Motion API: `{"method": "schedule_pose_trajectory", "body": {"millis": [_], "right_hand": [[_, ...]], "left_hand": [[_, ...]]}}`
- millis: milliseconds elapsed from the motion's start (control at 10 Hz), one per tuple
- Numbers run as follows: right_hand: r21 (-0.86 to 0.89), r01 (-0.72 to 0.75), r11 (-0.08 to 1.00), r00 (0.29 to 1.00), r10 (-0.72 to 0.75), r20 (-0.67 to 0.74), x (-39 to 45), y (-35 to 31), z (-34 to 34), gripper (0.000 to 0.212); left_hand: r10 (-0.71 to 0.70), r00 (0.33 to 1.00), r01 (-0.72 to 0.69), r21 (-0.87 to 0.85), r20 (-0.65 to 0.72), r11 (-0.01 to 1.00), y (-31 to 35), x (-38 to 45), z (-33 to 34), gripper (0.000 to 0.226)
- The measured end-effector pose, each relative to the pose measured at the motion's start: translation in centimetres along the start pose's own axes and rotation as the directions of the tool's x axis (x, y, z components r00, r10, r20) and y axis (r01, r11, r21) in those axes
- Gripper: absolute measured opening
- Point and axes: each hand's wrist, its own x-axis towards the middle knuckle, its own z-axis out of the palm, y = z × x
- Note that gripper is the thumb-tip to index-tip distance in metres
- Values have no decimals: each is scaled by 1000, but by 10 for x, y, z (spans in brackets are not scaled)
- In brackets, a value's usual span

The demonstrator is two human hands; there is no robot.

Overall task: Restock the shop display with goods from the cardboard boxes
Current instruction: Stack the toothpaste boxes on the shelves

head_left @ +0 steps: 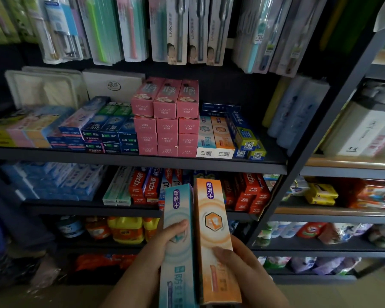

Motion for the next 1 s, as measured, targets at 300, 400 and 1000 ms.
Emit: {"method": "schedule_pose_trajectory", "body": {"millis": [300, 400, 1000], "right_hand": [[-314, 122, 941, 985, -153, -76, 5, -1, 12, 42], [-350, 153, 924, 981, -184, -56, 3, -1, 11, 43], [-405, 210, 890, 976, -215, 33, -17, 6, -1, 77]], "left_hand": [[52, 998, -57, -112, -41, 992, 158, 50, 21, 50], [98, 990, -109, -112, -102, 988, 157, 58, 17, 47], [19, 994, -36, -155, -107, 987, 158, 77, 23, 29]]}}
